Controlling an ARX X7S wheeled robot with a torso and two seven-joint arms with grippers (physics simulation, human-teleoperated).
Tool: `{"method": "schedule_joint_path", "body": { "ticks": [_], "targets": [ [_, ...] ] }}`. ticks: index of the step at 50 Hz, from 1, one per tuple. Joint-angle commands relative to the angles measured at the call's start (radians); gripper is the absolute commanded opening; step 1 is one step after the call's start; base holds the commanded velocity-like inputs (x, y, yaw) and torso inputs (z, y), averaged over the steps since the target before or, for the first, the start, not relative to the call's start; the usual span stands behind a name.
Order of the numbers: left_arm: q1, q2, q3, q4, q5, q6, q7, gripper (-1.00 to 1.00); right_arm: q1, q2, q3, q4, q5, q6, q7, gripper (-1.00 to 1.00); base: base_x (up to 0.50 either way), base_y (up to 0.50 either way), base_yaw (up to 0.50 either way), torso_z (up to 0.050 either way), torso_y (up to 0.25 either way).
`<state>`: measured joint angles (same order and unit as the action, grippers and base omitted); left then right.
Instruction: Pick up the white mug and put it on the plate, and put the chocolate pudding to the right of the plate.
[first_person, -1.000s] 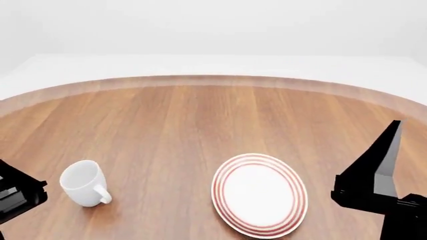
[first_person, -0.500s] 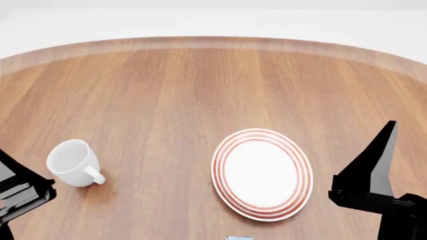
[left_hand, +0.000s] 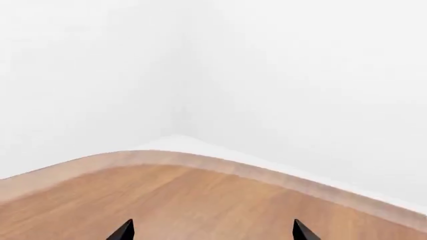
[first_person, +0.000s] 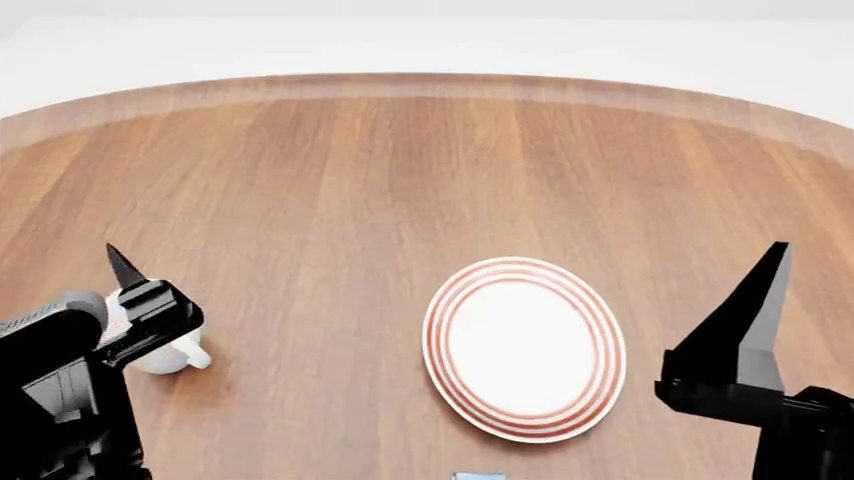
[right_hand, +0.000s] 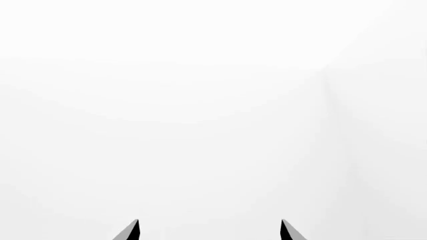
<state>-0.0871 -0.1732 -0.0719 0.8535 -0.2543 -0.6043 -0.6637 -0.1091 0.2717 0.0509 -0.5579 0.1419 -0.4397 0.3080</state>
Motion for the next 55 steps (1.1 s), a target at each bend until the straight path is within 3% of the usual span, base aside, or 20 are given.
{"method": "schedule_joint_path", "body": {
  "ticks": [1,4,17,22,34,55],
  "targets": [
    [-0.222,0.136,-0.043,0.045,-0.13,-0.432,-0.103,1.0,-0.005,-0.014,0.016,0.005,-0.013,-0.008,-0.02,1.0,0.0,0.0,0.0,0.0,0.0],
    [-0.312,0.17,-0.075,0.007,-0.209,-0.552,-0.204,1.0,-0.006,-0.013,0.014,0.002,-0.013,-0.005,-0.019,1.0,0.0,0.0,0.0,0.0,0.0],
    [-0.485,0.167,-0.042,-0.185,-0.391,-0.639,-0.565,1.0,-0.007,-0.009,0.001,0.004,-0.011,-0.007,-0.017,1.0,0.0,0.0,0.0,0.0,0.0],
    [-0.52,0.168,-0.023,-0.292,-0.437,-0.625,-0.641,1.0,-0.007,-0.007,-0.002,0.009,-0.009,-0.01,-0.016,1.0,0.0,0.0,0.0,0.0,0.0],
    [-0.494,0.144,0.002,-0.331,-0.452,-0.521,-0.738,1.0,-0.01,-0.001,-0.004,0.014,-0.001,-0.012,-0.012,1.0,0.0,0.0,0.0,0.0,0.0],
    [-0.42,0.137,0.035,-0.477,-0.423,-0.331,-0.755,1.0,-0.011,0.006,-0.019,0.014,0.0,-0.007,-0.007,1.0,0.0,0.0,0.0,0.0,0.0]
  ]
}}
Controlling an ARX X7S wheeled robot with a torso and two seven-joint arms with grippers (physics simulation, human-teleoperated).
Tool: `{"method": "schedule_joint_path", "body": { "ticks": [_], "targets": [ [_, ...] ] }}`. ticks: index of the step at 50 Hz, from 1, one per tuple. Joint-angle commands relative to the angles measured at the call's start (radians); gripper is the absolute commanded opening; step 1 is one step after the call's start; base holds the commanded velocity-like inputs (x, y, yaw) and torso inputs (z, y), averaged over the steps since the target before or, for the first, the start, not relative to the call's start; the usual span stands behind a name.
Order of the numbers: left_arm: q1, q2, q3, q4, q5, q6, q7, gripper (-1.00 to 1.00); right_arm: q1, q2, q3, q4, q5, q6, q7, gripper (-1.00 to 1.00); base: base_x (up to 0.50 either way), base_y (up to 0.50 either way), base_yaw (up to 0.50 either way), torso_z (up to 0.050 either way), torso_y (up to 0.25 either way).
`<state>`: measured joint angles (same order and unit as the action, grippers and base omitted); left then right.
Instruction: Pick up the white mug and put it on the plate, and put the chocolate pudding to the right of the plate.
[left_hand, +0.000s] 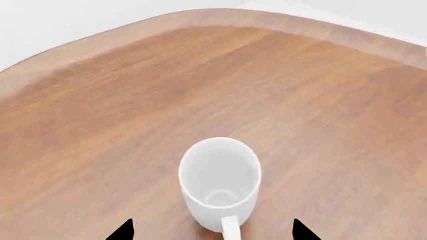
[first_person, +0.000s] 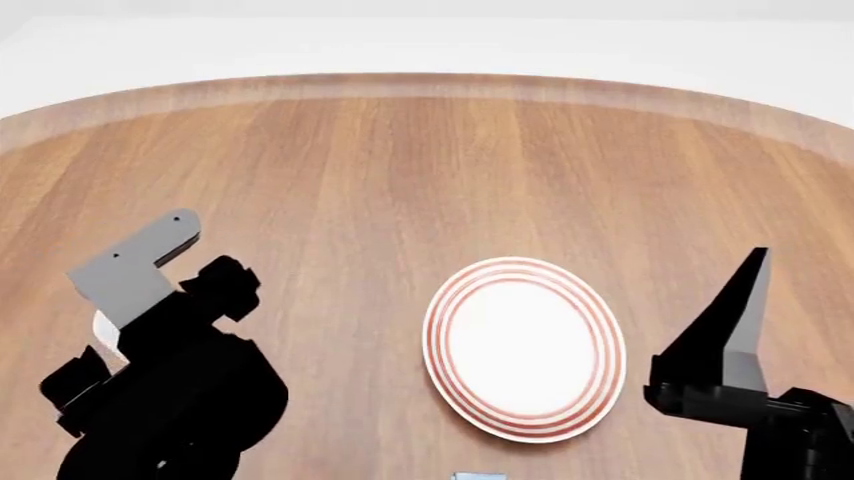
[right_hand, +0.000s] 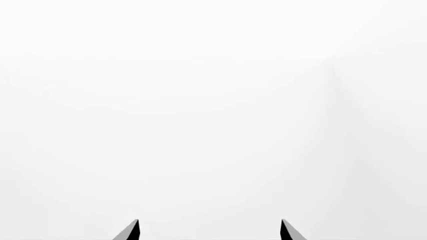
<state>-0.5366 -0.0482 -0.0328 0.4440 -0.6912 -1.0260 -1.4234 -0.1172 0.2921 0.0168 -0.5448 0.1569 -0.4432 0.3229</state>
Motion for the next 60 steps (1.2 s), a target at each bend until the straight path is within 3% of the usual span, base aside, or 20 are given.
{"method": "schedule_joint_path", "body": {
  "ticks": [1,31,60],
  "targets": [
    [0.03,0.011,-0.002,-0.075,0.015,0.098,0.006,1.0,-0.003,-0.013,0.014,0.001,-0.015,-0.003,-0.022,1.0,0.0,0.0,0.0,0.0,0.0],
    [0.01,-0.024,0.075,-0.254,0.028,0.241,0.094,1.0,-0.005,-0.006,-0.008,0.012,-0.015,-0.007,-0.017,1.0,0.0,0.0,0.0,0.0,0.0],
    [-0.036,-0.01,0.03,-0.506,-0.045,0.411,0.2,1.0,-0.006,0.005,-0.019,0.014,-0.014,-0.006,-0.009,1.0,0.0,0.0,0.0,0.0,0.0]
  ]
}}
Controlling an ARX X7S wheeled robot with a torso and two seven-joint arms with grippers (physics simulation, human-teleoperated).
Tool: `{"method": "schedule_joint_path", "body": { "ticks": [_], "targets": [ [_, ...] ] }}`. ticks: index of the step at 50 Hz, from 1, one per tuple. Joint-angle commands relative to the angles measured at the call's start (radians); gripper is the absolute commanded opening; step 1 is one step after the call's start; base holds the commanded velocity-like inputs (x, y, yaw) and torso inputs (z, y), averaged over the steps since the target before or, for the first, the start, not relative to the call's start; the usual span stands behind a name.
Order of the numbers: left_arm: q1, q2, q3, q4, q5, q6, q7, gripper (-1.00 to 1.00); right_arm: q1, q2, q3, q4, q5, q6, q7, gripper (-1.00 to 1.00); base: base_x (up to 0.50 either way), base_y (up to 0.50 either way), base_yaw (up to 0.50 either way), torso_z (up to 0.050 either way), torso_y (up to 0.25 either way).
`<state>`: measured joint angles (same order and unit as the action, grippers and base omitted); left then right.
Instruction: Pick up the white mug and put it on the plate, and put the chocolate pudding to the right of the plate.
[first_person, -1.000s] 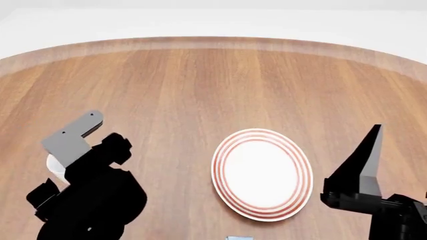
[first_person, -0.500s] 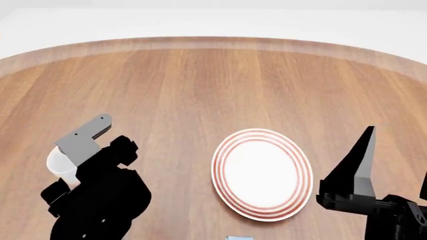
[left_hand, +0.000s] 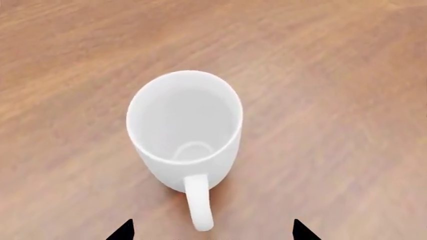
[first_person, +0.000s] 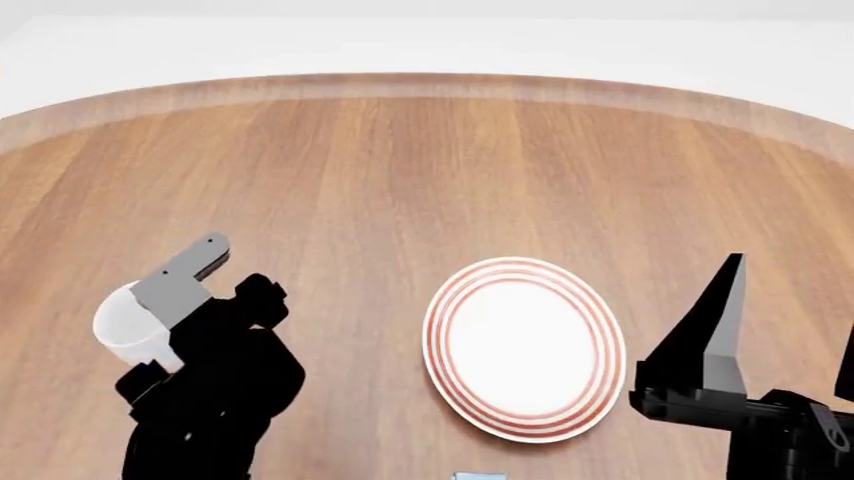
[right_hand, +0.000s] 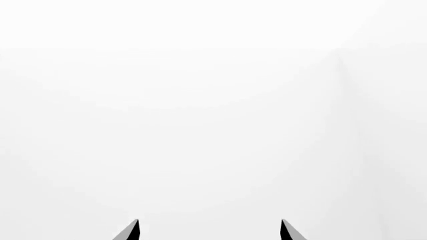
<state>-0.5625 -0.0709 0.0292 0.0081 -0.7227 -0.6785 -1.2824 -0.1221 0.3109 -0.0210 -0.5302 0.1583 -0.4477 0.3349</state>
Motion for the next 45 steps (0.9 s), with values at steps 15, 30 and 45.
{"method": "schedule_joint_path", "body": {
  "ticks": [15,30,45],
  "targets": [
    [-0.014,-0.003,-0.04,-0.14,-0.032,0.122,0.092,1.0,0.0,-0.01,0.013,0.005,-0.016,-0.003,-0.016,1.0,0.0,0.0,0.0,0.0,0.0],
    [-0.006,-0.021,-0.037,-0.183,-0.037,0.159,0.109,1.0,0.001,-0.004,0.016,0.007,-0.014,-0.004,-0.007,1.0,0.0,0.0,0.0,0.0,0.0],
    [-0.035,-0.034,-0.007,-0.256,-0.022,0.192,0.159,1.0,0.003,0.0,0.012,0.008,-0.013,-0.002,-0.002,1.0,0.0,0.0,0.0,0.0,0.0]
  ]
}}
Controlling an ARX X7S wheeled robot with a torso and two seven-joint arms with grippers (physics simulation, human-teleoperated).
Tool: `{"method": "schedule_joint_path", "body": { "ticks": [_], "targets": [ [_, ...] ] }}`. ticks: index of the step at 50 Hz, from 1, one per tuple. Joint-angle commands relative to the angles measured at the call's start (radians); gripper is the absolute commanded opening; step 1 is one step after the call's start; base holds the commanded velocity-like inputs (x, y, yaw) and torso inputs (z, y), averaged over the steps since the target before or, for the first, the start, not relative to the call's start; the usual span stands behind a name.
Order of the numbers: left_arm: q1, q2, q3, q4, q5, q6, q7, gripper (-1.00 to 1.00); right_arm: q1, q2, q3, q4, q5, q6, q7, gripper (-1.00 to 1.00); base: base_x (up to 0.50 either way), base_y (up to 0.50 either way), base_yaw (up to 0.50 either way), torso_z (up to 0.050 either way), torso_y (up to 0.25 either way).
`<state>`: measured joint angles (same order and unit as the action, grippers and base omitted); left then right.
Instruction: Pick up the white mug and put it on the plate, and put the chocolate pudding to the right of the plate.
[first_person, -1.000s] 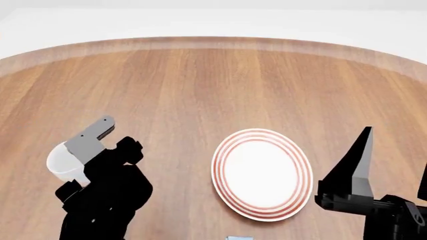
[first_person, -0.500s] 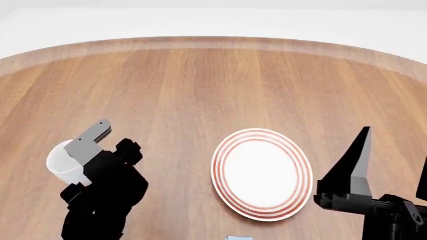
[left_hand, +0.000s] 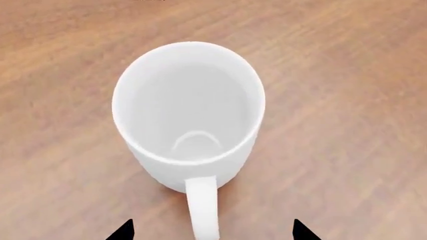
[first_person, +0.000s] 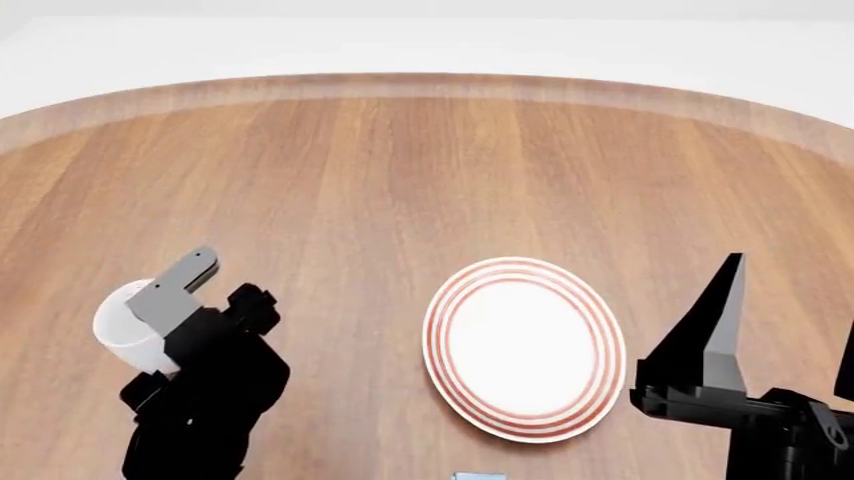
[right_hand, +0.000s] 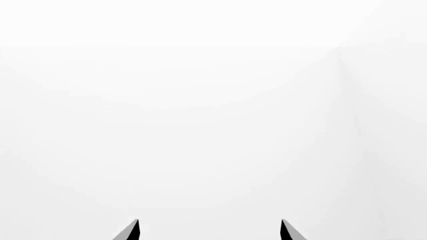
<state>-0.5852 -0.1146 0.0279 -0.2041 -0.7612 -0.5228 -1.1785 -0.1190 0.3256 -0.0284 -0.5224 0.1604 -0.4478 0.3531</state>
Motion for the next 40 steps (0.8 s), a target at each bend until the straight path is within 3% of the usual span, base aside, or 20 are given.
{"method": "schedule_joint_path", "body": {
  "ticks": [1,22,23,40],
  "targets": [
    [-0.02,0.009,0.001,-0.059,0.022,0.041,0.065,1.0,-0.001,-0.015,0.018,0.0,-0.015,-0.001,-0.02,1.0,0.0,0.0,0.0,0.0,0.0],
    [-0.008,-0.003,-0.017,-0.136,0.009,0.085,0.081,1.0,-0.001,-0.009,0.013,0.0,-0.018,0.003,-0.013,1.0,0.0,0.0,0.0,0.0,0.0],
    [-0.008,-0.003,-0.018,-0.141,0.008,0.088,0.084,-1.0,-0.001,-0.009,0.013,0.0,-0.018,0.003,-0.012,1.0,0.0,0.0,0.0,0.0,0.0],
    [-0.006,-0.009,0.014,-0.125,0.016,0.085,0.081,-1.0,0.0,-0.004,0.006,0.003,-0.018,0.006,-0.008,1.0,0.0,0.0,0.0,0.0,0.0]
  ]
}}
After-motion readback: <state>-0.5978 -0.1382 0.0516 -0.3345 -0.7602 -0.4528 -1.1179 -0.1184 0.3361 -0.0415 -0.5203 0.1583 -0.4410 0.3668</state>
